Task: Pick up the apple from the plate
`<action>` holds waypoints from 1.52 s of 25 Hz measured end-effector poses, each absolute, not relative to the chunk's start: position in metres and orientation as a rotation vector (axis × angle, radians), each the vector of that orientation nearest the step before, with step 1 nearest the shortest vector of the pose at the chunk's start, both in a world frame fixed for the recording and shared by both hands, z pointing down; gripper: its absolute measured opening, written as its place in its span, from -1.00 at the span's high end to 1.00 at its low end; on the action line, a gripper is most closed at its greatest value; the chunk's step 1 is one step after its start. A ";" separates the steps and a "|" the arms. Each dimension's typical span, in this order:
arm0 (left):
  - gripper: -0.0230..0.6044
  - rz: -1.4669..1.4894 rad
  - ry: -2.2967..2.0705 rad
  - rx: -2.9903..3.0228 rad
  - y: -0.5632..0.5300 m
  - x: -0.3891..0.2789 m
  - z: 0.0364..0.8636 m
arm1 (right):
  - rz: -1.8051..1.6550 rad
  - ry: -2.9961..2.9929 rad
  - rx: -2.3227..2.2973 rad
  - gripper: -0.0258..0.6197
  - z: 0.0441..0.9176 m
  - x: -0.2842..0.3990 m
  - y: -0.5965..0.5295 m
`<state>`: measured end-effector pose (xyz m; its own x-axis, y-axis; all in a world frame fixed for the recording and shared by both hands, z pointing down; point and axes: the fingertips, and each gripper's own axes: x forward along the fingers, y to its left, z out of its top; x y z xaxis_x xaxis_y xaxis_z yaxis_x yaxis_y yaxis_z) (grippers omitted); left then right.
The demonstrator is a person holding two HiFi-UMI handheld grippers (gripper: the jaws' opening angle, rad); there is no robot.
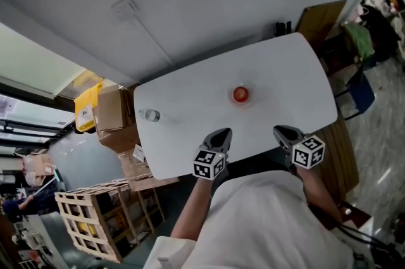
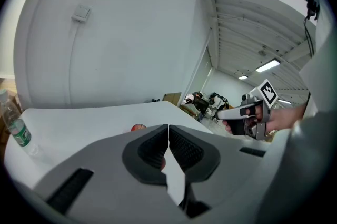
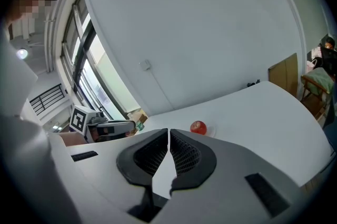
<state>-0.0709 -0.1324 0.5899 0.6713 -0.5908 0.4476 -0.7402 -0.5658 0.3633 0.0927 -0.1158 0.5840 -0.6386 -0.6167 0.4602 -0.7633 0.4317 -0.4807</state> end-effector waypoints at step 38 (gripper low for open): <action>-0.31 0.968 -1.162 1.985 -0.297 -0.005 0.801 | 1.280 -2.363 0.927 0.80 0.667 0.168 -0.219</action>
<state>-0.0053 -0.2969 0.8005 0.3394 -0.4328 0.8352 -0.8998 -0.4082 0.1541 0.1684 -0.2190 0.6668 -0.7479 -0.3976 0.5316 -0.6625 0.3957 -0.6361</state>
